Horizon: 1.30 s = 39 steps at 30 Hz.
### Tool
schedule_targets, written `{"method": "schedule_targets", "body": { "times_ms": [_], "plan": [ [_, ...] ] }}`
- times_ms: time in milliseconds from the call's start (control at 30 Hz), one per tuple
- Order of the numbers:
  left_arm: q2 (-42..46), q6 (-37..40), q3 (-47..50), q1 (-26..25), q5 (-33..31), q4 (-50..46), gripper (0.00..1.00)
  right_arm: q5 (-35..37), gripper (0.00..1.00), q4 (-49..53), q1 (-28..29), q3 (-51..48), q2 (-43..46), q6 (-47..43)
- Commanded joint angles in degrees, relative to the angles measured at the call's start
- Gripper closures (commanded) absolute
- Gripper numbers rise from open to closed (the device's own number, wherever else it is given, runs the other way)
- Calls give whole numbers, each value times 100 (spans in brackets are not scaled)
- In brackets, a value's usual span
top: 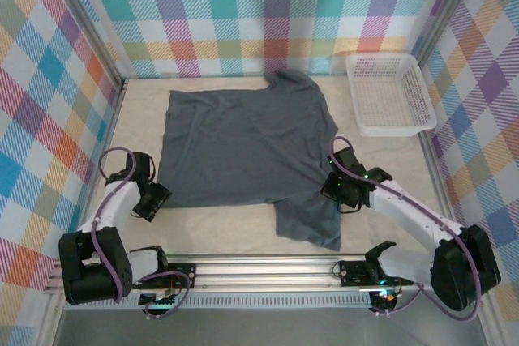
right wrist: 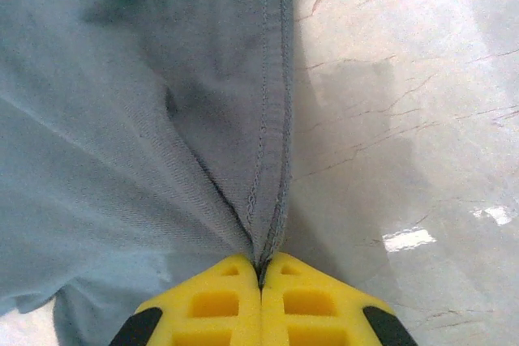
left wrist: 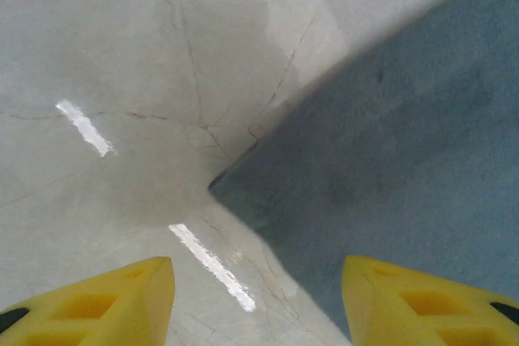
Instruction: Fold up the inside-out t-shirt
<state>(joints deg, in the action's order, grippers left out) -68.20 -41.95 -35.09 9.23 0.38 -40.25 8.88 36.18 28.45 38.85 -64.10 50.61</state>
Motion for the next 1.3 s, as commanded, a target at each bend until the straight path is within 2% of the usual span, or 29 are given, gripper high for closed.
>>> {"method": "schedule_targets", "body": {
  "times_ms": [0, 133, 267, 433, 500, 667, 800, 967, 1100, 1267],
  "plan": [
    [-50, 75, 236, 90, 254, 584, 44, 237, 100, 187, -40, -184, 253, 110],
    [-165, 54, 301, 120, 261, 755, 46, 375, 100, 105, -66, -405, 630, 174],
    [-318, 39, 380, 122, 331, 789, 51, 155, 100, -13, -103, -466, 495, 183],
    [-276, -4, 430, 118, 128, 777, 70, 51, 100, -155, -102, -475, 387, 151],
    [-266, -29, 433, 116, 62, 733, 83, 56, 100, -147, -104, -461, 380, 133],
    [19, -53, 358, 122, -70, 208, 100, 293, 100, 373, -109, -517, 520, 440],
    [700, -323, 372, 122, -512, -729, 100, 208, 100, 814, -111, -1004, 1045, 922],
    [1242, -296, 466, 101, -51, -814, 100, 45, 100, 1094, -107, -1218, 1553, 940],
    [1312, -236, -4, 88, -206, -996, 100, 192, 100, 1259, -112, -841, 1689, 656],
    [901, -75, -853, -56, -127, -839, 100, 729, 100, 1310, -206, 132, 1180, 105]
  ]
}}
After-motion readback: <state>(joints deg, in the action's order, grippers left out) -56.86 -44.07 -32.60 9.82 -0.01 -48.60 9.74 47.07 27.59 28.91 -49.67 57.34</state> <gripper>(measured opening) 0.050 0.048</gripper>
